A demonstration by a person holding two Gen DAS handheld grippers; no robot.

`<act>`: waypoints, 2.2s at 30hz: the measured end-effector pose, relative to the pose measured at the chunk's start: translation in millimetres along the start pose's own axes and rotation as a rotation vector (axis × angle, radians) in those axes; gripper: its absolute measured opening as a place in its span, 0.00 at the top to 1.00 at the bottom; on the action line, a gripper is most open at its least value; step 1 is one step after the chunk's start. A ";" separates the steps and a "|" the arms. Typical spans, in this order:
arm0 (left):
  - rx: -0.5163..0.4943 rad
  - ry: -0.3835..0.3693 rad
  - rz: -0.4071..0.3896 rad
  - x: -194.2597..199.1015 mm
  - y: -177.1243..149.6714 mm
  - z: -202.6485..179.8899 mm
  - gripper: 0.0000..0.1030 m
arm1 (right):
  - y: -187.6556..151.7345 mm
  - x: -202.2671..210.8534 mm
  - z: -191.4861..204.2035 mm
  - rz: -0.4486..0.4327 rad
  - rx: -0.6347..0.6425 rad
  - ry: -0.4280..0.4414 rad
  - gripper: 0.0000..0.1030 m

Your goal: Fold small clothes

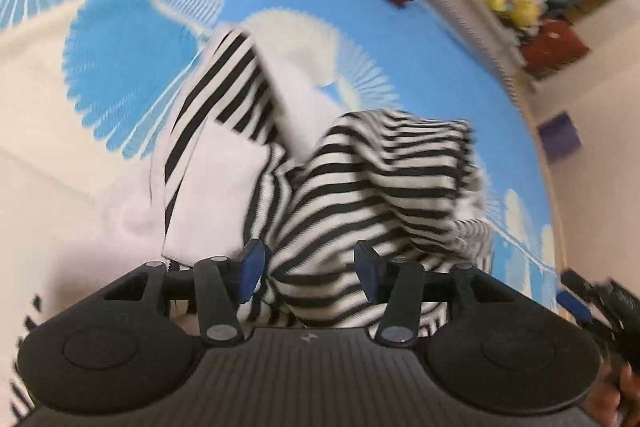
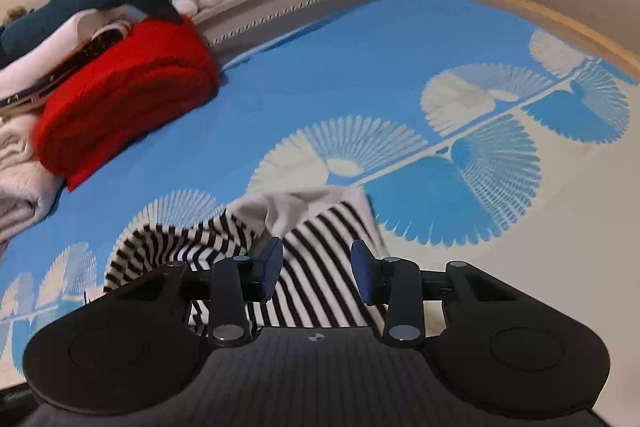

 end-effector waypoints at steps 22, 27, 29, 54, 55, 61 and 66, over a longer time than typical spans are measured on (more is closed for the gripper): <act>-0.864 -0.399 0.165 67.0 -140.6 -108.9 0.87 | -7.4 20.4 -38.5 -0.033 -0.096 -0.100 0.61; -0.393 -0.289 0.091 45.2 -72.4 -74.8 0.75 | -17.8 5.7 -44.0 0.032 -0.131 -0.037 0.58; -0.240 -0.191 0.087 27.9 -52.7 -57.5 0.71 | -26.0 -5.8 -39.1 0.088 -0.138 0.016 0.56; -0.121 -0.296 -0.156 82.6 13.4 -45.3 1.00 | -5.2 -32.2 15.6 -0.016 -0.206 0.416 0.97; -0.137 -0.316 -0.227 99.0 24.3 -42.7 1.00 | 2.9 -22.2 7.5 -0.102 -0.299 0.477 0.97; -0.094 -0.168 0.036 69.3 23.9 -1.6 0.99 | -19.6 -50.8 -20.0 0.054 -0.543 0.489 0.97; -0.003 0.042 0.169 33.3 11.6 46.3 0.90 | -80.6 -87.7 -27.6 0.410 -0.385 0.147 0.90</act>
Point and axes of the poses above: each gripper's, at about its wrist camera, not at the fingertips, and x roughly against the way its jaws point, z to its left, y to its top, the point moved 7 cm from there along -x, roughly the way its jaws point, and after that the axes turned 12 degrees about x, right-handed, at the moved point
